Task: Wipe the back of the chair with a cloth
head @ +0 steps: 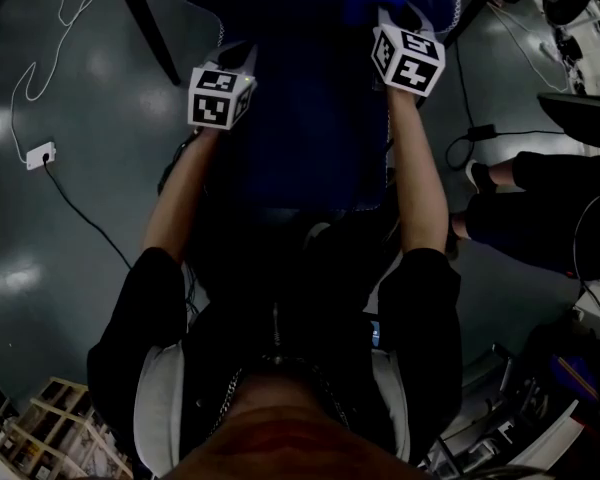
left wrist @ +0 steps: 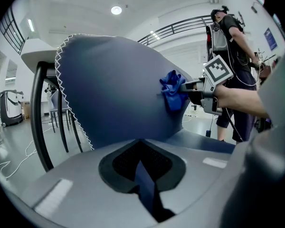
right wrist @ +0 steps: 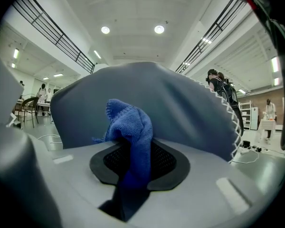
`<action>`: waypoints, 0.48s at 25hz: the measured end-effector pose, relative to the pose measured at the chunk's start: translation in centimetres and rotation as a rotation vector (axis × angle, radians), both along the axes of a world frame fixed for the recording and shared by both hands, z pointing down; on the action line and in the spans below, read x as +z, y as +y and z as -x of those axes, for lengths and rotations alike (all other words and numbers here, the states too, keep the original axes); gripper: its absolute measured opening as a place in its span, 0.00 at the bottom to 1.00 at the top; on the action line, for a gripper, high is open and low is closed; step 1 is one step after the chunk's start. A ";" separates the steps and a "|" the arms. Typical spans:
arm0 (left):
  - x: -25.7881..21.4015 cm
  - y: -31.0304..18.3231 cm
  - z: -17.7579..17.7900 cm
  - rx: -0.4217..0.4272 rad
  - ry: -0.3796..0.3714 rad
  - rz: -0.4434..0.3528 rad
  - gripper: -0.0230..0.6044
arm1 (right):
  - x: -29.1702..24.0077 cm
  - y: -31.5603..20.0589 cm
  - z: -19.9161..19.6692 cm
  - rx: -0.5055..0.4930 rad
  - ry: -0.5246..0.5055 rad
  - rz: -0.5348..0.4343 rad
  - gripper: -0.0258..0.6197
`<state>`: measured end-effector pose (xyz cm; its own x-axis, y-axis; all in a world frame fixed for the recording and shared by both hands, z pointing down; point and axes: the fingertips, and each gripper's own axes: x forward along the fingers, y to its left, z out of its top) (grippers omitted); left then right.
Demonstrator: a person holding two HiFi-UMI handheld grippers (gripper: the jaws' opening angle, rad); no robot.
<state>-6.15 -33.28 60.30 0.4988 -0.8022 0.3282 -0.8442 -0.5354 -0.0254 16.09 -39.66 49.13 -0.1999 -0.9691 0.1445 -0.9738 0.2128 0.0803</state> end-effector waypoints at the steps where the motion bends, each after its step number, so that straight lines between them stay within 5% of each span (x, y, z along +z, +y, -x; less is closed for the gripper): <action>1: 0.0 -0.1 0.1 -0.002 0.003 -0.001 0.05 | 0.1 0.1 -0.5 0.008 -0.001 0.001 0.19; 12: 0.0 -0.3 0.8 -0.018 0.023 0.007 0.05 | 0.4 3.3 -4.6 0.155 -0.047 -0.016 0.19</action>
